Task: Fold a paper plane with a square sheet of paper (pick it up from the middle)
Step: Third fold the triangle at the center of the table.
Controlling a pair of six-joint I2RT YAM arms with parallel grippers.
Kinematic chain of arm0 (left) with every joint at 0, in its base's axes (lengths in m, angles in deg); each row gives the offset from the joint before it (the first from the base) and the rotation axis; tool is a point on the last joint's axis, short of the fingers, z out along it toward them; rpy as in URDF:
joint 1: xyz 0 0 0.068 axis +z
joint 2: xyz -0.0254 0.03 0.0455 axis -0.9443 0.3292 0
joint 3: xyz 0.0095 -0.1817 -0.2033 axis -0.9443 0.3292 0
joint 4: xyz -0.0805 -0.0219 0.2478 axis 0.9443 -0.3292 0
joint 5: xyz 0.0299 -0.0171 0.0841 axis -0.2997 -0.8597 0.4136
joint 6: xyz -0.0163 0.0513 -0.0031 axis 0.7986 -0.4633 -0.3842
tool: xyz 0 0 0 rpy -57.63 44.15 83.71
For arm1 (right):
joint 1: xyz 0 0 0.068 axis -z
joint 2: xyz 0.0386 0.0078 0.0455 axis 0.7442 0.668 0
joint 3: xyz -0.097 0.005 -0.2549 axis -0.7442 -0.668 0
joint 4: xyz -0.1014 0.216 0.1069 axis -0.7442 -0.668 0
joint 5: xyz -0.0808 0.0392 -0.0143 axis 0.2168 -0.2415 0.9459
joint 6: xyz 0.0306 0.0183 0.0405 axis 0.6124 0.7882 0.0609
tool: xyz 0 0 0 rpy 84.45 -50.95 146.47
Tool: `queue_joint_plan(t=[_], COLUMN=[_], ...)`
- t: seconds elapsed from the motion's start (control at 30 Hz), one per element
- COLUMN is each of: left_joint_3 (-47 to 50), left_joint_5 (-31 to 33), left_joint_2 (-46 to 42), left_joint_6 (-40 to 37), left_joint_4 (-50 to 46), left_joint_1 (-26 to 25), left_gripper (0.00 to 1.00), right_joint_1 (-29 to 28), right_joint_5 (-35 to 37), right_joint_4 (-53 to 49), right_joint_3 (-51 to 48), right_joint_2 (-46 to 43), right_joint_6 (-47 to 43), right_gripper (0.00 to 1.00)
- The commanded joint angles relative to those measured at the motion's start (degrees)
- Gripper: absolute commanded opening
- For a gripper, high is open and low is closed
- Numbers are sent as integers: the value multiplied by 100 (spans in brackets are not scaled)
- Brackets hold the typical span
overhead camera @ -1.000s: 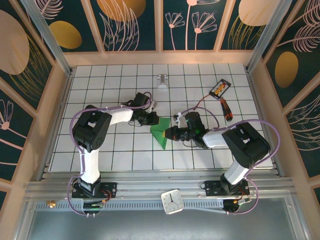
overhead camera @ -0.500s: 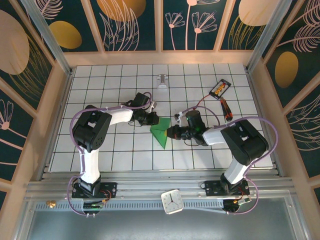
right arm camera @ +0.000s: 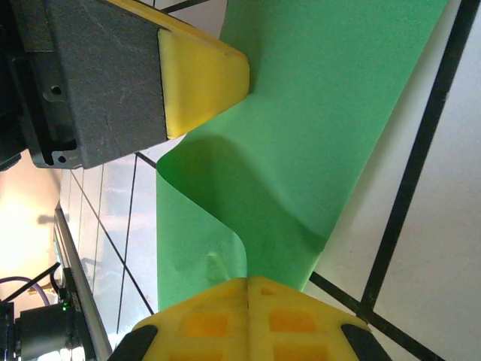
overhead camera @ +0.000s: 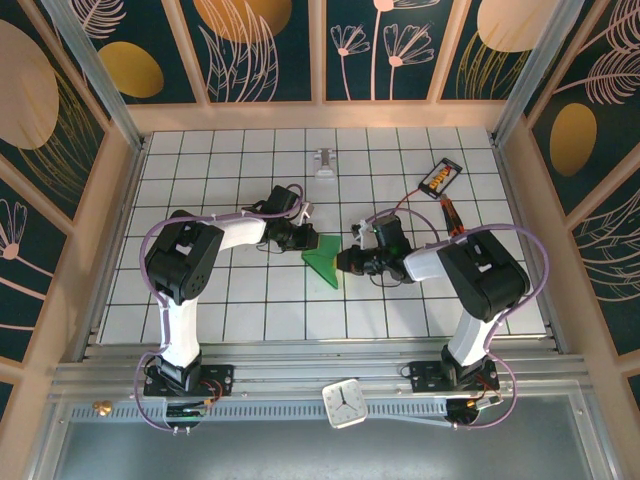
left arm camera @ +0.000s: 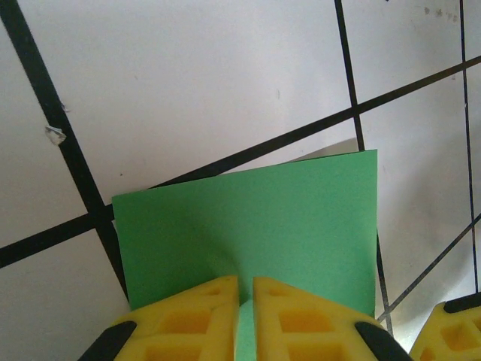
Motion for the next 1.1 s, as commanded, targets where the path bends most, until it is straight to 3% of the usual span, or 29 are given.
queue_joint_plan(t=[0.0,1.07], left_joint_3=[115,45], left_joint_5=[57,139], left_joint_2=[57,13], left_joint_6=[39,7], left_joint_4=[-139,-238], left_joint_1=[-6,-4], left_gripper=[15,21], right_joint_1=[-27,-457], right_joint_5=[-72,675], right_joint_4=[-71,-590], right_joint_3=[113,99], right_joint_2=[99,51], right_joint_6=[-130,-412], right_gripper=[1,1])
